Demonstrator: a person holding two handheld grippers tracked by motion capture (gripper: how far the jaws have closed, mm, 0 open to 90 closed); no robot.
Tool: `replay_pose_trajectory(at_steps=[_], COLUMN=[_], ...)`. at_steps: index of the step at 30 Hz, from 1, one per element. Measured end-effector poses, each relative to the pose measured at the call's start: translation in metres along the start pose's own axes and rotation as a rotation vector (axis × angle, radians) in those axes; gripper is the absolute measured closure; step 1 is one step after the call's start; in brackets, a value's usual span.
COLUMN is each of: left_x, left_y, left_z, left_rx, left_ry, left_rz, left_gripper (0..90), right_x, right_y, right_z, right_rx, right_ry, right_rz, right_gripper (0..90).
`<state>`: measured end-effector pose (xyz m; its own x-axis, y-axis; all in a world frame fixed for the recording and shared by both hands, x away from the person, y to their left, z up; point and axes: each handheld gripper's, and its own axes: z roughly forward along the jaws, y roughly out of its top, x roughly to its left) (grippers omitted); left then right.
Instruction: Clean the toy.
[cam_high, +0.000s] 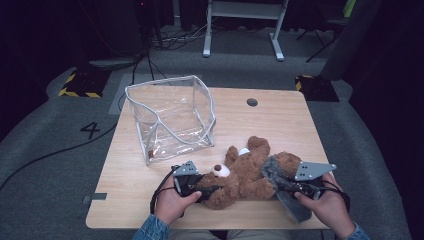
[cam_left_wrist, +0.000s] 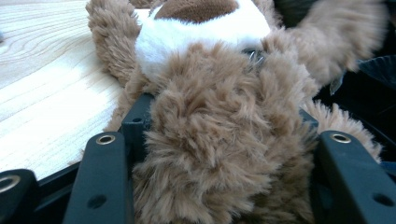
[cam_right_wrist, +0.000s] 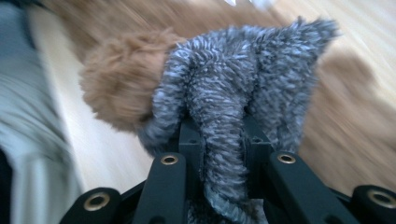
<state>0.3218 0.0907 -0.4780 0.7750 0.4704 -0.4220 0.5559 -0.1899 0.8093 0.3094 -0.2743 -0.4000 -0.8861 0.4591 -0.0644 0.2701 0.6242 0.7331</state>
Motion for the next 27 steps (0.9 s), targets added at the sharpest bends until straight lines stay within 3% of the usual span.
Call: replay_pose_trajectory(at_steps=[5,8,10,13,17,20,23,27], left_x=[0.0,0.0,0.001,0.002,0.002,0.002,0.003,0.003], left_y=[0.0,-0.001,-0.002,-0.002,-0.002,-0.002,-0.002,-0.001], left_z=[0.0,0.0,0.0,0.0,0.0,0.0,0.001,0.0], left_rx=[0.001,0.001,-0.004,-0.004,-0.011,-0.01,-0.017,-0.017], left_ry=[0.0,0.005,0.005,-0.002,-0.003,-0.001,-0.003,-0.003], left_rz=[0.003,0.003,0.001,-0.006,-0.017,-0.021,-0.026,-0.024], left_gripper=[44.0,43.9,43.8,43.8,43.8,43.8,43.8,43.4], right_x=[0.021,0.028,0.026,0.018,0.01,0.002,-0.008,-0.024], right_y=[0.028,0.036,0.035,0.03,0.021,0.012,0.001,-0.017], right_z=[0.014,0.034,0.047,0.051,0.04,0.031,0.021,0.011], right_rx=[-0.102,-0.094,-0.081,-0.055,-0.003,0.018,0.037,0.06], right_ry=[0.123,0.157,0.157,0.11,0.024,-0.026,-0.083,-0.152], right_rz=[-0.082,-0.129,-0.118,-0.12,-0.15,-0.128,-0.065,-0.018], right_gripper=[75.4,74.8,74.8,75.6,76.1,76.1,76.1,76.1])
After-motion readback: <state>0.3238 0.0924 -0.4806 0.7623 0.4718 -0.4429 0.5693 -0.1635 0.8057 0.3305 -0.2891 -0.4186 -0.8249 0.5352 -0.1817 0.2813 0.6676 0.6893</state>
